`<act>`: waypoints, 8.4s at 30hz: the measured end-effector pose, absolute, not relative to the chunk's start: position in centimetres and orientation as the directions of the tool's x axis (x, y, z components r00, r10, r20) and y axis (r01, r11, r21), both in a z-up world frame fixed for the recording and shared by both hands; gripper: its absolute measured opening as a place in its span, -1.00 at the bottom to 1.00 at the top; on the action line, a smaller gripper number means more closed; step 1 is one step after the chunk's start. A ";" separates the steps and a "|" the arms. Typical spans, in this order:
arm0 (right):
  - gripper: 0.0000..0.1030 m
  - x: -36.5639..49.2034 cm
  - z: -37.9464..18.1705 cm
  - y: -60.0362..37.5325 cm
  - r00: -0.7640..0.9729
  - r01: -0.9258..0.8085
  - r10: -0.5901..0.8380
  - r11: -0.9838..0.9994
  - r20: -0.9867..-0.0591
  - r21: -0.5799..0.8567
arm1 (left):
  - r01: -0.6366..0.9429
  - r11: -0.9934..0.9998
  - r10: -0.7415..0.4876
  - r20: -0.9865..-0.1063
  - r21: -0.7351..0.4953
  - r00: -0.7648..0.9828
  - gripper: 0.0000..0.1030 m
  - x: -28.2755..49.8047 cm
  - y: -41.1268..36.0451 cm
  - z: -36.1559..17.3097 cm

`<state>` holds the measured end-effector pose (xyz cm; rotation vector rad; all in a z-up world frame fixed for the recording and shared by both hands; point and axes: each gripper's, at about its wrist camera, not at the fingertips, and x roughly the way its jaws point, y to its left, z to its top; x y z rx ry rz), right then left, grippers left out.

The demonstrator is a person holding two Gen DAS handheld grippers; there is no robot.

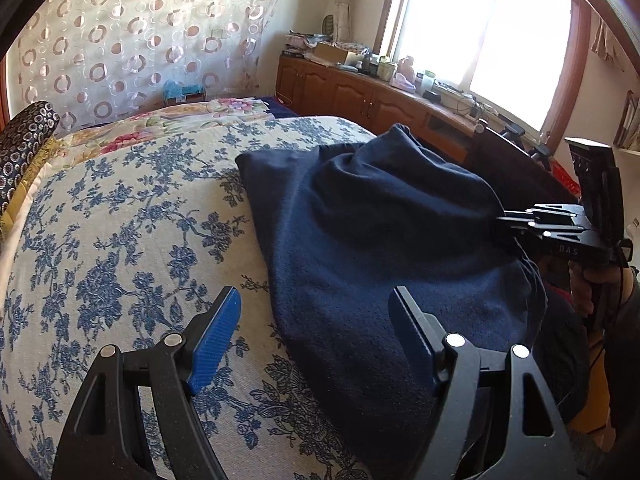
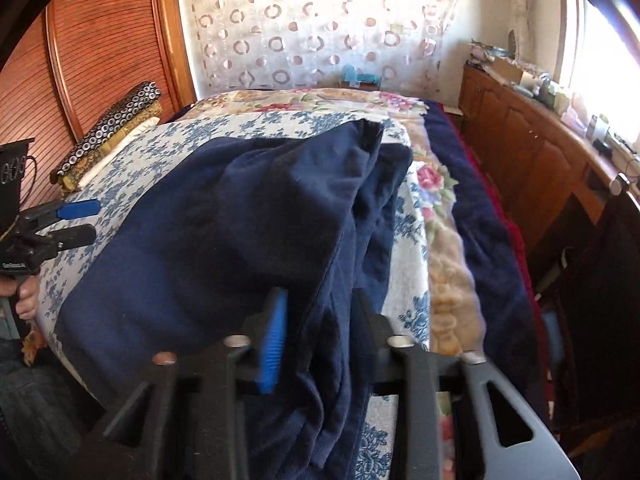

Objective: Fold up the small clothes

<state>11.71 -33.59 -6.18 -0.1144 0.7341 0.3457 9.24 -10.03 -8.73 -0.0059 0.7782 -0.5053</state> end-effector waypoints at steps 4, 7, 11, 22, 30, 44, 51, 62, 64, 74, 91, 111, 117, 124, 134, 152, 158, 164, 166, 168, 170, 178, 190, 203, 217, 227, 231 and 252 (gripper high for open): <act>-0.94 9.7 -5.3 -34.0 0.727 -0.331 0.239 0.944 -0.644 -0.023 | 0.446 0.877 -0.436 -0.682 -0.178 0.587 0.49 9.0 -10.6 -9.2; -0.94 9.1 -4.9 -35.2 0.735 -0.296 0.213 0.955 -0.643 -0.023 | 0.450 0.874 -0.442 -0.682 -0.181 0.583 0.49 8.8 -10.7 -9.3; -0.94 8.7 -5.7 -35.6 0.724 -0.253 0.166 0.967 -0.670 -0.034 | 0.458 0.871 -0.445 -0.686 -0.180 0.576 0.50 8.6 -11.0 -9.5; -0.15 4.9 -5.5 -33.6 0.640 -0.329 0.180 0.943 -0.747 -0.055 | 0.452 0.874 -0.435 -0.702 -0.179 0.564 0.50 8.7 -11.4 -10.3; -0.25 4.8 -7.1 -32.6 0.530 -0.421 0.187 0.905 -0.827 -0.065 | 0.453 0.873 -0.436 -0.703 -0.180 0.562 0.50 8.8 -11.4 -10.4; -0.96 5.8 -5.3 -36.0 0.496 -0.461 0.198 0.885 -0.845 -0.063 | 0.465 0.868 -0.441 -0.705 -0.176 0.556 0.49 8.5 -11.6 -10.3; -0.75 4.3 -4.6 -36.1 0.586 -0.416 0.239 0.909 -0.774 -0.035 | 0.473 0.865 -0.441 -0.700 -0.165 0.562 0.50 8.0 -11.7 -10.0; -0.07 3.2 -4.3 -35.6 0.659 -0.374 0.229 0.926 -0.717 -0.048 | 0.471 0.867 -0.437 -0.703 -0.163 0.562 0.50 8.0 -11.8 -10.1; 0.02 3.0 -4.2 -35.5 0.665 -0.370 0.226 0.928 -0.712 -0.051 | 0.472 0.867 -0.436 -0.703 -0.161 0.562 0.50 8.0 -11.7 -10.1; 0.09 4.1 -10.2 -35.2 0.587 -0.352 0.213 0.936 -0.781 -0.010 | 0.505 0.835 -0.486 -0.721 -0.217 0.494 0.49 5.6 -10.3 -10.4; -0.63 4.0 -9.7 -35.2 0.553 -0.433 0.292 0.901 -0.780 0.030 | 0.586 0.745 -0.583 -0.739 -0.320 0.338 -0.84 3.2 -10.9 -11.3; -0.82 17.2 1.1 -38.7 0.771 -0.345 0.372 0.926 -0.517 0.152 | 0.462 0.842 -0.527 -0.606 -0.278 0.596 -0.91 19.1 -9.8 -1.9; -0.58 24.6 -0.7 -37.6 0.774 -0.241 0.262 0.964 -0.576 0.115 | 0.389 0.894 -0.432 -0.649 -0.221 0.626 -0.41 24.0 -9.5 -4.0; 0.05 21.7 0.4 -39.1 0.833 -0.207 0.223 0.974 -0.506 0.088 | 0.418 0.879 -0.462 -0.628 -0.230 0.626 0.03 23.5 -8.3 -4.6; 0.17 23.4 -4.8 -37.1 0.720 -0.304 0.330 0.941 -0.610 0.150 | 0.496 0.827 -0.535 -0.640 -0.264 0.551 0.04 22.5 -9.7 -5.6; -0.92 29.2 -5.2 -39.8 0.737 -0.209 0.248 0.968 -0.629 0.138 | 0.404 0.883 -0.439 -0.726 -0.240 0.528 0.05 27.2 -11.2 -8.2; 0.00 28.0 -3.0 -39.2 0.746 -0.197 0.246 0.969 -0.620 0.148 | 0.380 0.874 -0.464 -0.751 -0.302 0.469 0.06 28.5 -10.9 -10.3; 0.42 25.4 -3.7 -38.8 0.726 -0.240 0.290 0.957 -0.624 0.165 | 0.373 0.870 -0.476 -0.744 -0.322 0.469 0.06 28.4 -10.9 -10.3; 0.43 25.6 -4.8 -38.7 0.698 -0.246 0.299 0.954 -0.651 0.174 | 0.378 0.859 -0.497 -0.738 -0.346 0.456 0.06 28.4 -11.0 -10.3; 0.43 26.0 -5.8 -38.8 0.675 -0.227 0.286 0.958 -0.681 0.177 | 0.382 0.842 -0.528 -0.729 -0.382 0.436 0.05 28.5 -11.0 -10.4; 0.43 27.0 -6.2 -38.9 0.653 -0.217 0.299 0.954 -0.696 0.205 | 0.387 0.837 -0.534 -0.728 -0.386 0.430 0.03 28.5 -11.2 -10.3; 0.24 28.4 -6.8 -39.1 0.612 -0.276 0.397 0.918 -0.684 0.286 | 0.431 0.797 -0.591 -0.692 -0.423 0.414 -0.68 27.8 -11.4 -9.7; -0.59 27.0 -1.7 -37.9 0.709 -0.384 0.407 0.908 -0.576 0.169 | 0.501 0.772 -0.633 -0.534 -0.390 0.560 -0.74 23.2 -9.0 -2.9; -0.60 32.0 9.4 -19.7 0.645 -0.717 0.631 0.694 -0.430 -0.057 | 0.212 0.913 -0.340 -0.367 -0.347 0.866 -0.74 16.6 9.4 4.1; -0.63 42.2 10.3 5.6 0.505 -0.860 0.723 0.467 -0.472 -0.205 | -0.149 0.902 -0.035 -0.411 -0.405 0.911 -0.74 12.8 23.3 -1.4; -0.19 47.8 8.4 12.5 0.488 -0.855 0.671 0.496 -0.559 -0.151 | -0.265 0.882 0.026 -0.521 -0.390 0.853 -0.73 11.6 24.0 -5.6; 0.12 46.8 9.0 13.2 0.562 -0.802 0.663 0.584 -0.494 -0.128 | -0.282 0.882 0.040 -0.538 -0.377 0.842 -0.73 11.2 23.4 -6.1; 0.13 40.1 5.6 9.0 0.565 -0.787 0.662 0.612 -0.493 -0.080 | -0.305 0.925 0.143 -0.537 -0.227 0.831 -0.21 9.7 21.6 -4.2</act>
